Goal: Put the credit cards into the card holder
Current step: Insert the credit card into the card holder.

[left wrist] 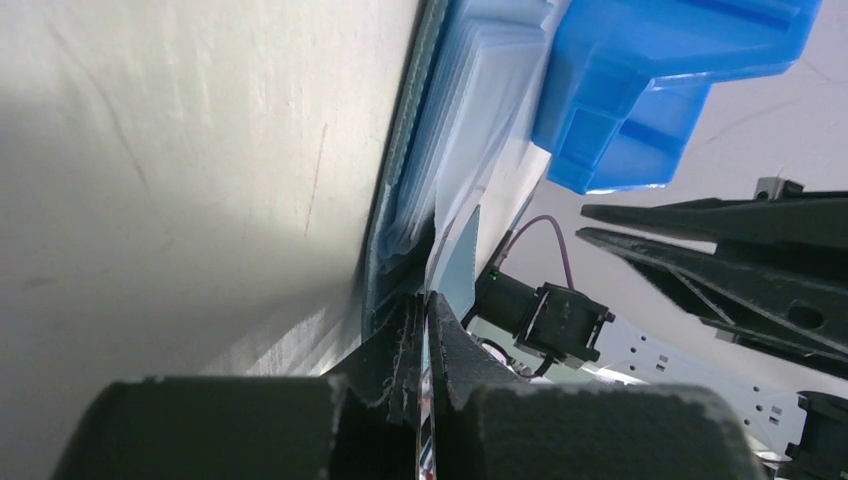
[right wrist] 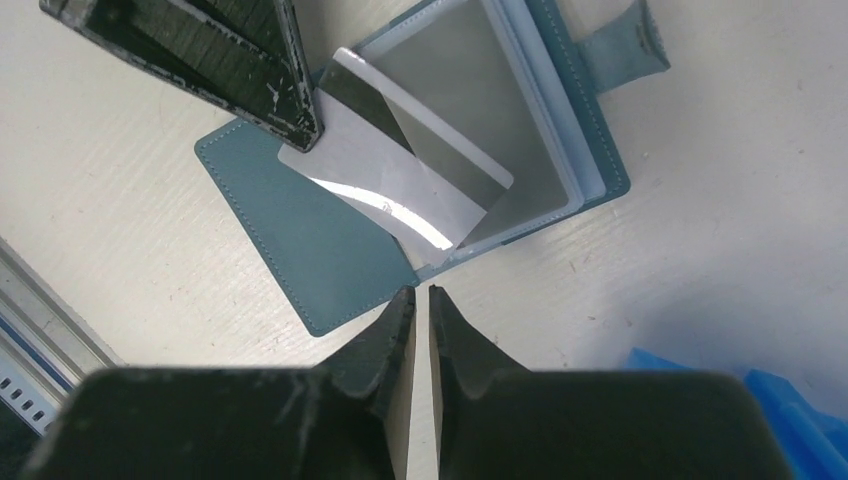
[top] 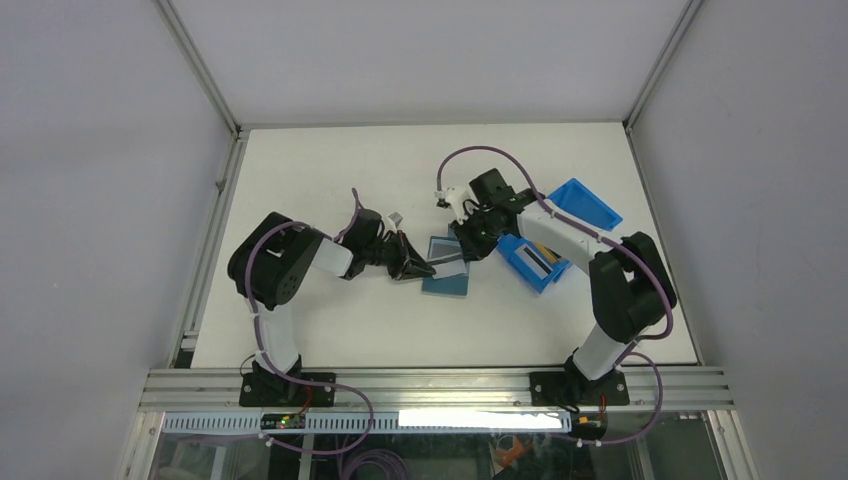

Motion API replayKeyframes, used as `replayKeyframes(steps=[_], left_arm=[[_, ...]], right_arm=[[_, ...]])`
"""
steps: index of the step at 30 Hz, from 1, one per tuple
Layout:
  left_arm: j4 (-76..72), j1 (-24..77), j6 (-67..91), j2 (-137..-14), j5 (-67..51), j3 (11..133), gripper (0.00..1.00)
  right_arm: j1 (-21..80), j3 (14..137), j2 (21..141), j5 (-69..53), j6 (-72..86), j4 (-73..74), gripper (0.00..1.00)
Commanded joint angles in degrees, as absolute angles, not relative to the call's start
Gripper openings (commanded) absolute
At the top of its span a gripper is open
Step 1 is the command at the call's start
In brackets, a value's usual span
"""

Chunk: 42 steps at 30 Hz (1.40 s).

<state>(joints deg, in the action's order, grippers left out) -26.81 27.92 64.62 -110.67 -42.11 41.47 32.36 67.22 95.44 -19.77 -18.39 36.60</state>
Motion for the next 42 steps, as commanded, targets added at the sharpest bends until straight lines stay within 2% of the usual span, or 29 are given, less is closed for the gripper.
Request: replayKeyframes(steps=[1, 9, 26, 42], left_arm=[[-18.60, 26.57, 60.70, -111.39, -45.37, 45.10, 0.02], [-8.14, 25.93, 54.30, -112.48, -48.62, 50.28, 0.03], [-1.62, 26.02, 50.98, -114.25, -49.39, 55.72, 0.06], [7.81, 26.02, 46.47, -116.16, -49.88, 60.72, 0.09]], right_arm=[[33.58, 65.93, 92.94, -20.57, -20.54, 33.53, 0.13], [34.32, 65.18, 92.55, -21.34, -21.18, 32.88, 0.14], [37.09, 60.74, 90.62, -22.27, -26.87, 28.23, 0.15], [40.85, 66.14, 94.09, -20.42, -31.93, 30.39, 0.18]])
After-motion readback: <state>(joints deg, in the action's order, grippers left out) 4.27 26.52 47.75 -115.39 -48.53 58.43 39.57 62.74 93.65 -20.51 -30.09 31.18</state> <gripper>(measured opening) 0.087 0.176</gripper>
